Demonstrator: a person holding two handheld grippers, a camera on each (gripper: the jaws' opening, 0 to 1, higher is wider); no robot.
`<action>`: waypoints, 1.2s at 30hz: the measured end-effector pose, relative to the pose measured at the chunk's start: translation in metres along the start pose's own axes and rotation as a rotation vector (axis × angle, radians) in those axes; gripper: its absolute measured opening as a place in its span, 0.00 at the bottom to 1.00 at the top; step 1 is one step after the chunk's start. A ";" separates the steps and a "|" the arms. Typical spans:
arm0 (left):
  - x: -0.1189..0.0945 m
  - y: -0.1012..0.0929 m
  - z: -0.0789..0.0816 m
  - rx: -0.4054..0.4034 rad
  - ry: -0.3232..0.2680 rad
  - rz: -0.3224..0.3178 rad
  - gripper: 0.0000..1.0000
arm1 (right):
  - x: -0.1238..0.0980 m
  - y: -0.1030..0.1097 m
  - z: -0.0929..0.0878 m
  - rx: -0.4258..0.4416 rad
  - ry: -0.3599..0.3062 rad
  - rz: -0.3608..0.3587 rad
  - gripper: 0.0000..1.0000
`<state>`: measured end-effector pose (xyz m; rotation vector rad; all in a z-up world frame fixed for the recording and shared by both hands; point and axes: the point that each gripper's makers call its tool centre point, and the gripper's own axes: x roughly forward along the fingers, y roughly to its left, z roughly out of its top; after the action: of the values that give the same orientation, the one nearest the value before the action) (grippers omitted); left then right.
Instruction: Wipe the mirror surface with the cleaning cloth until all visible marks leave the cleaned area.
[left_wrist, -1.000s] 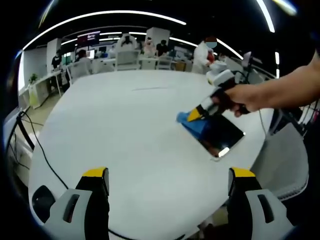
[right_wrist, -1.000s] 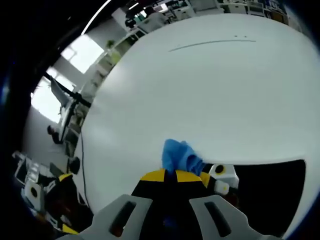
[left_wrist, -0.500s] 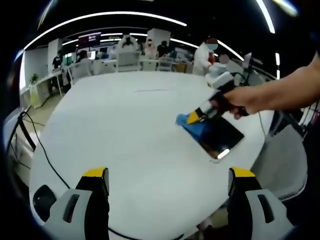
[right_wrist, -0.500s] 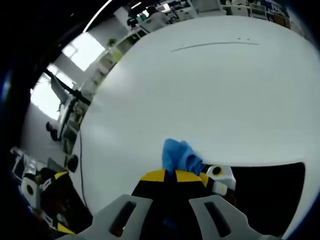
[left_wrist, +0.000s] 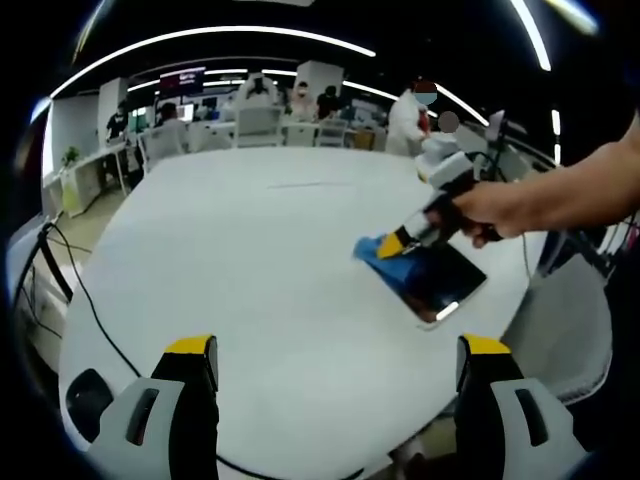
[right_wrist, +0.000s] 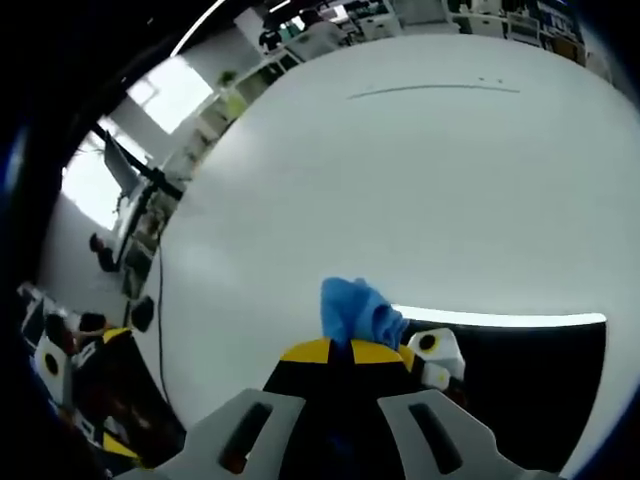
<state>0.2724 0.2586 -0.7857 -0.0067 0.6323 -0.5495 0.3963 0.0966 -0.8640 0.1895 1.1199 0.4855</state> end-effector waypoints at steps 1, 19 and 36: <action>0.000 0.000 0.000 0.000 0.000 0.000 1.00 | -0.001 0.000 -0.001 0.000 0.000 0.000 0.00; 0.002 -0.007 -0.005 0.005 0.008 -0.008 1.00 | -0.008 0.007 -0.023 -0.010 0.025 0.015 0.00; -0.004 -0.006 0.000 0.020 0.000 0.010 1.00 | -0.018 0.012 -0.037 -0.026 0.053 0.036 0.00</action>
<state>0.2664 0.2550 -0.7827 0.0154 0.6266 -0.5459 0.3534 0.0948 -0.8610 0.1755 1.1630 0.5399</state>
